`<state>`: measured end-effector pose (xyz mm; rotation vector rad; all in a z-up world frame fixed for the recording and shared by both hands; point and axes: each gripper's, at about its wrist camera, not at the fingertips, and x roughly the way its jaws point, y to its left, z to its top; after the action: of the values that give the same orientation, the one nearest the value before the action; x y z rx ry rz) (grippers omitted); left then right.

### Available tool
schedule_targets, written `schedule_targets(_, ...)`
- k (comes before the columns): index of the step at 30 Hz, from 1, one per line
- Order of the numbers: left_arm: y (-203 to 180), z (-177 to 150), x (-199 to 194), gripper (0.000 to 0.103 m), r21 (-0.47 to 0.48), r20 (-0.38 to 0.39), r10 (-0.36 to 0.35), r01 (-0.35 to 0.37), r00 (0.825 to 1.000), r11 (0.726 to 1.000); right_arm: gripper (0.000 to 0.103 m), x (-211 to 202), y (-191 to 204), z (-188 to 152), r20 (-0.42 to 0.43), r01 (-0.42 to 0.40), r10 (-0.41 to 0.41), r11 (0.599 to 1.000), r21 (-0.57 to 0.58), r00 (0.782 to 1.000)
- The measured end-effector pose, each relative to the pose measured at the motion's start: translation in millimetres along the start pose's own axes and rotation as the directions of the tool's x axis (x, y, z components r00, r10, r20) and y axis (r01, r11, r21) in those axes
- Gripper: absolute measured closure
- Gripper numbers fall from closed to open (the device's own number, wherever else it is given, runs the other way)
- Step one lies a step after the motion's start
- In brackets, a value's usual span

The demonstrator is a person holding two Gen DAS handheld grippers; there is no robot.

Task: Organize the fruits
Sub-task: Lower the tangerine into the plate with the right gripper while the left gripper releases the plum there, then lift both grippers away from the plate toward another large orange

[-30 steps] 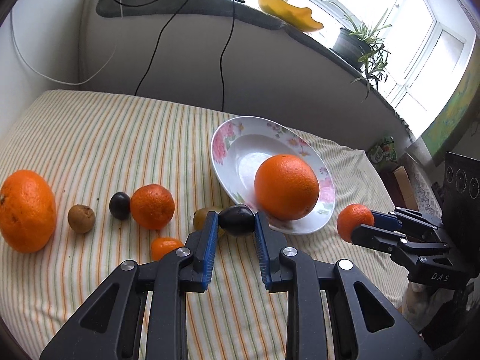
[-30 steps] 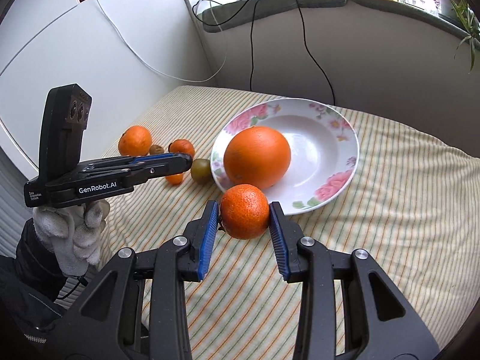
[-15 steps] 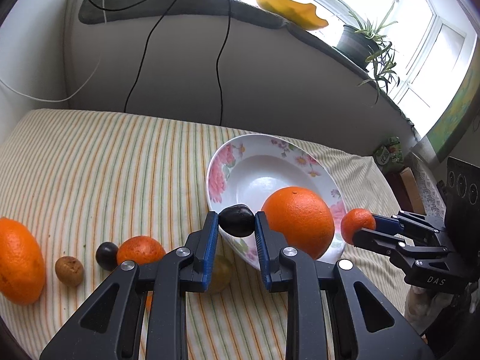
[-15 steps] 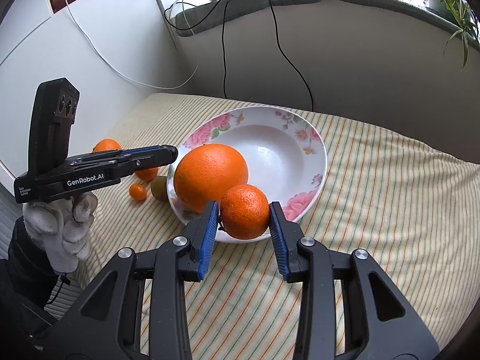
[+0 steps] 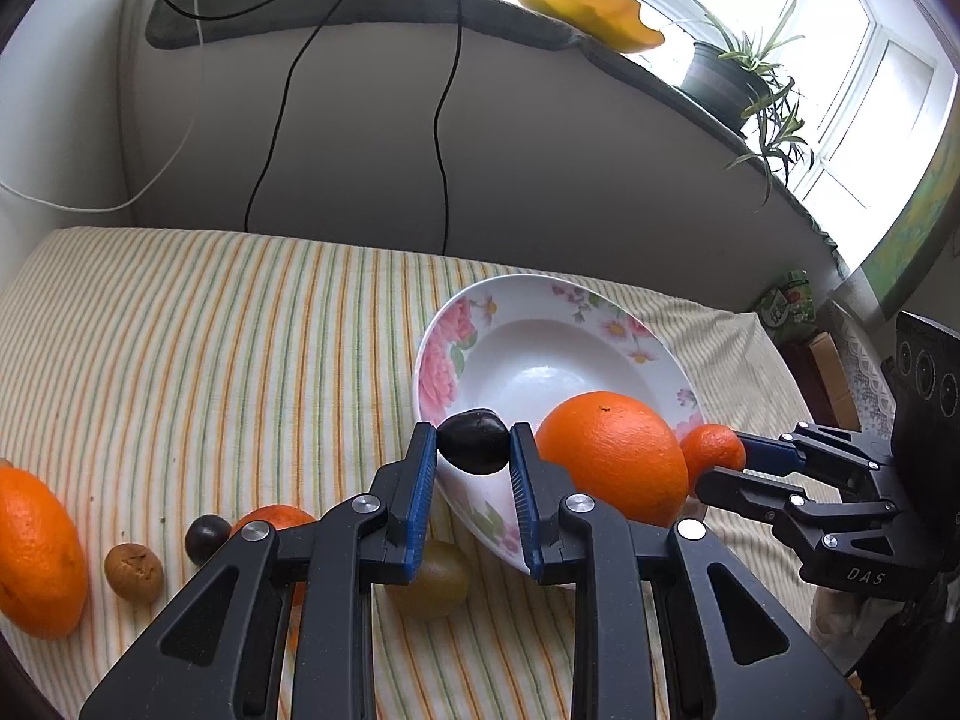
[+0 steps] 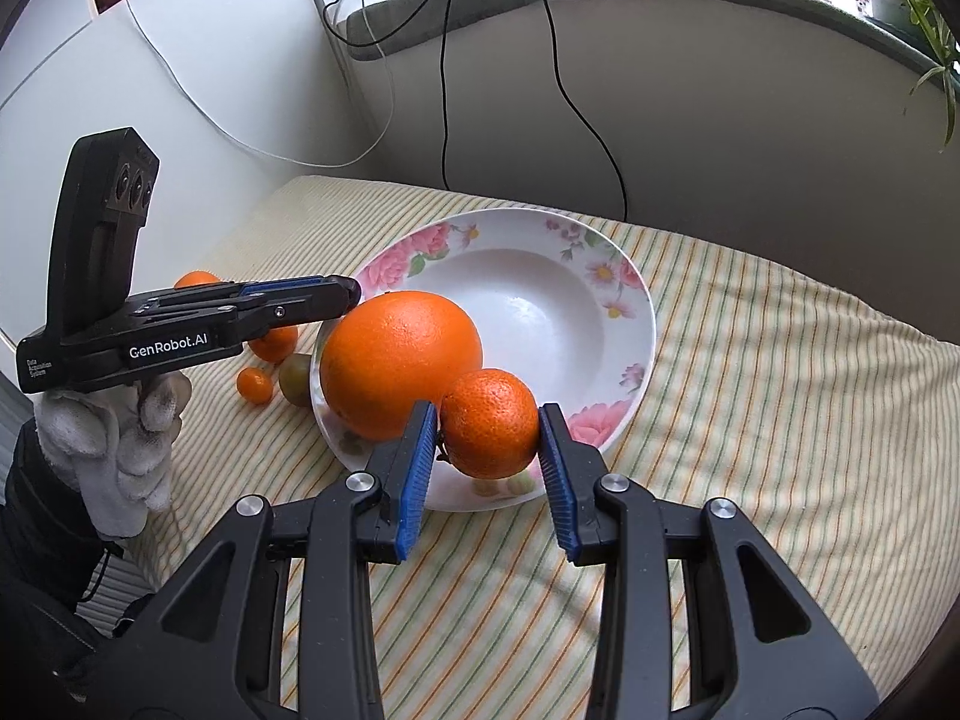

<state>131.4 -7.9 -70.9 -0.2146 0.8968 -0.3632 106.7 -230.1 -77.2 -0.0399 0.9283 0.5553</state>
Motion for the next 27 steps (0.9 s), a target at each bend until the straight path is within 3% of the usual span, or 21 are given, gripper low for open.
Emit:
schedule_targets(8, -0.8, 0.5, 1.2, 0.079, 0.002, -0.003, 0.001, -0.001, 1.0, 1.0, 0.066, 2.2, -1.1, 0.2, -0.002, 0.004, -0.004, 1.0, 0.003, 1.0)
schedule_targets(12, -1.7, 0.5, -0.2, 0.072, 0.001, 0.001, 0.001, -0.001, 1.0, 1.0, 0.064, 2.1, -3.0, 0.4, -0.002, 0.01, -0.01, 1.0, 0.006, 1.0)
schedule_targets(16, -1.8, 0.7, -2.5, 0.069, 0.003, 0.008, 0.004, -0.004, 1.0, 1.0, 0.051, -2.0, -2.1, 1.6, 0.015, 0.02, -0.02, 1.0, -0.001, 1.0)
schedule_targets(18, -1.2, 0.8, -3.5, 0.069, 0.0, 0.011, 0.005, -0.005, 1.0, 1.0, 0.05, -3.7, -0.9, 2.3, 0.02, 0.023, -0.023, 1.0, -0.005, 1.0)
schedule_targets(22, -1.0, 0.1, -6.0, 0.058, -0.003, 0.017, 0.01, -0.01, 1.0, 1.0, 0.037, -6.3, -0.4, 2.3, 0.028, 0.026, -0.026, 1.0, -0.003, 0.999)
schedule_targets(24, -1.1, -0.4, -7.8, 0.057, -0.003, 0.02, 0.012, -0.012, 1.0, 1.0, 0.037, -8.1, 0.4, 2.0, 0.034, 0.03, -0.03, 1.0, -0.004, 0.999)
schedule_targets(27, -0.6, -0.9, -10.8, 0.047, -0.006, 0.027, 0.016, -0.016, 0.999, 1.0, 0.036, -10.1, 1.7, 2.3, 0.038, 0.032, -0.032, 0.999, -0.002, 0.999)
